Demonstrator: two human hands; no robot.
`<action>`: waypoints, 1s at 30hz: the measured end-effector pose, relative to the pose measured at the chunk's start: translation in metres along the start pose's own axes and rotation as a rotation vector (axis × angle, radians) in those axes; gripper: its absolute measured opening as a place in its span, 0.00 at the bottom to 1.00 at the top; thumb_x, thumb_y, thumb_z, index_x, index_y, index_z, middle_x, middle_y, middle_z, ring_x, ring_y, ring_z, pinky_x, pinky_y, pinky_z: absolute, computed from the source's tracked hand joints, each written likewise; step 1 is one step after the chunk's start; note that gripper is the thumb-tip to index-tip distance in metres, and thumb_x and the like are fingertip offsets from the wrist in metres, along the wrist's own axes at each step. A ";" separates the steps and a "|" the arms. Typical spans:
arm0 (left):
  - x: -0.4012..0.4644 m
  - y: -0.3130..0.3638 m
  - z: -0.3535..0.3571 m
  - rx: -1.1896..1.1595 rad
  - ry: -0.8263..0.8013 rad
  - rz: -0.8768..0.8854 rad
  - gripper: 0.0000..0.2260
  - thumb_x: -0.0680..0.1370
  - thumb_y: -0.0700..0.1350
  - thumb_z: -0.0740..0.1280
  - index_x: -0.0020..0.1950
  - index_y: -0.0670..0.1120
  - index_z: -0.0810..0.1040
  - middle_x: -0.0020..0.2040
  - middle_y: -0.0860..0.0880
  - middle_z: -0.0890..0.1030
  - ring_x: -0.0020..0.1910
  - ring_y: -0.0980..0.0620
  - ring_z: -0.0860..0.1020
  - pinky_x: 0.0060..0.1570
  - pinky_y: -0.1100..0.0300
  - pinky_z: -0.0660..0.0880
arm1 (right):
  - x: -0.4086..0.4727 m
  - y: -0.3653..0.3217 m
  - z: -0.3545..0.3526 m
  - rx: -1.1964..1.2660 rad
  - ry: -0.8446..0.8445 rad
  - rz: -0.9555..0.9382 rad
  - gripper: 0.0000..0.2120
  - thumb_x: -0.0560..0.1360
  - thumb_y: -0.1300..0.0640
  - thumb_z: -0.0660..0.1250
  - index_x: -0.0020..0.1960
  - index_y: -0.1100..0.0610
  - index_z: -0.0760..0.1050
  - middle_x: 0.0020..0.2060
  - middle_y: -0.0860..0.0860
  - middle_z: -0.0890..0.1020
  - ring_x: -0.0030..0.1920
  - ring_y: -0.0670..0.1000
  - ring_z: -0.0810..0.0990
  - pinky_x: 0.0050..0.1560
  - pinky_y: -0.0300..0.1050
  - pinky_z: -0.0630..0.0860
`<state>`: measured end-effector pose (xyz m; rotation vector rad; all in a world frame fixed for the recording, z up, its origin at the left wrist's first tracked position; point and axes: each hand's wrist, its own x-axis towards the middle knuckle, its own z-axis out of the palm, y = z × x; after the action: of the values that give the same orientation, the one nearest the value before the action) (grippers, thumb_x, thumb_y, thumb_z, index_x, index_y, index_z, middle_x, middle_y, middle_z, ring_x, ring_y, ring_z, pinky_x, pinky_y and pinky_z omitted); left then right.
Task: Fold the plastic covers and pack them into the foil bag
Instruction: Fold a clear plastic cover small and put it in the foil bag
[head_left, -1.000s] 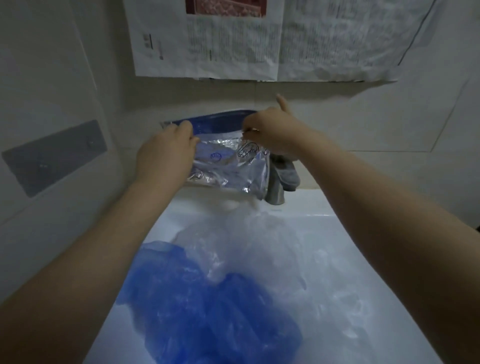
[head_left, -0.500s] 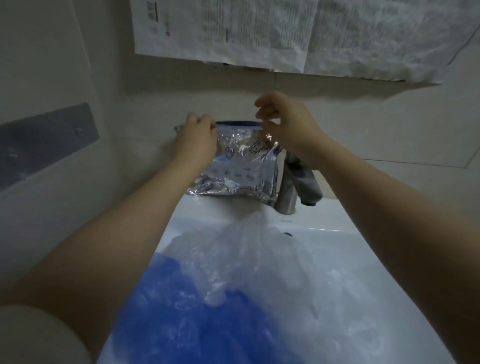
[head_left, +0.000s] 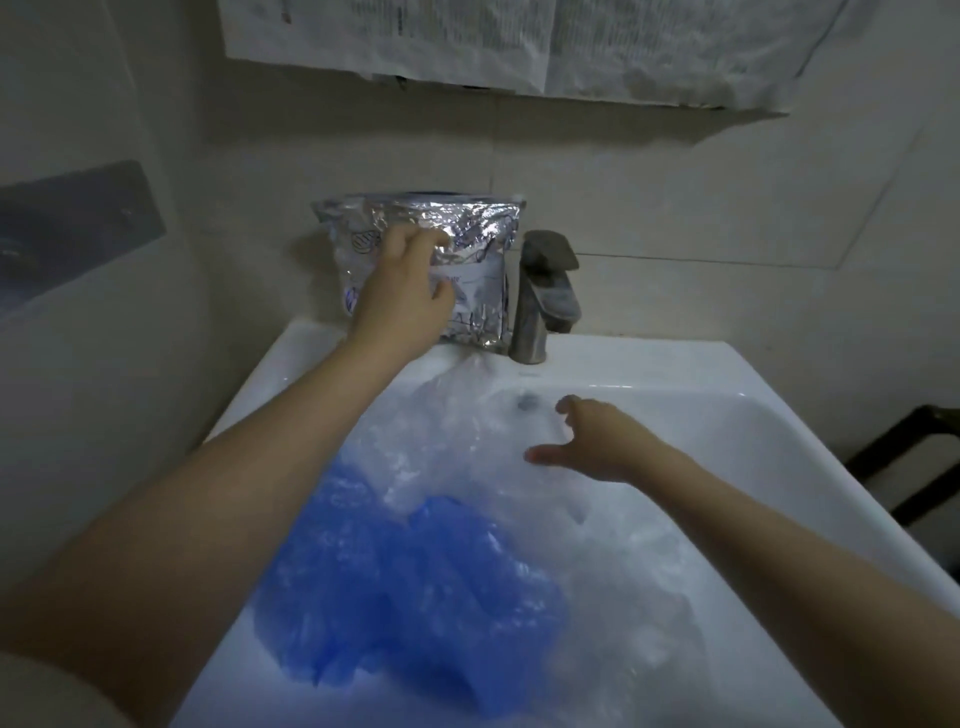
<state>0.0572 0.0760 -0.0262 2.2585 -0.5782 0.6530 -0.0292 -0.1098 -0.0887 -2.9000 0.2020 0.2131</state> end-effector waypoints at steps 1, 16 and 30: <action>-0.007 0.007 0.001 -0.027 -0.023 0.002 0.15 0.75 0.36 0.63 0.62 0.41 0.73 0.66 0.44 0.68 0.51 0.44 0.74 0.49 0.60 0.68 | 0.001 0.004 0.009 0.134 -0.009 0.043 0.34 0.70 0.42 0.70 0.67 0.61 0.65 0.62 0.58 0.74 0.56 0.56 0.75 0.55 0.49 0.75; -0.077 0.069 0.056 -0.428 -0.268 -0.329 0.11 0.76 0.45 0.68 0.56 0.43 0.78 0.48 0.48 0.78 0.46 0.50 0.75 0.41 0.63 0.68 | -0.037 0.042 -0.006 1.126 0.491 -0.240 0.10 0.78 0.61 0.61 0.39 0.56 0.73 0.37 0.50 0.77 0.41 0.49 0.75 0.44 0.43 0.70; -0.091 0.046 0.065 -0.950 -0.219 -0.951 0.10 0.81 0.49 0.59 0.44 0.46 0.74 0.39 0.46 0.81 0.31 0.53 0.80 0.41 0.58 0.71 | -0.055 0.055 0.003 0.764 0.655 -0.273 0.21 0.73 0.41 0.64 0.61 0.49 0.71 0.57 0.45 0.72 0.57 0.43 0.71 0.56 0.33 0.66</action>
<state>-0.0209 0.0183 -0.0982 1.4171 0.1393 -0.3184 -0.0917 -0.1552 -0.0943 -2.0985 -0.0181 -0.7091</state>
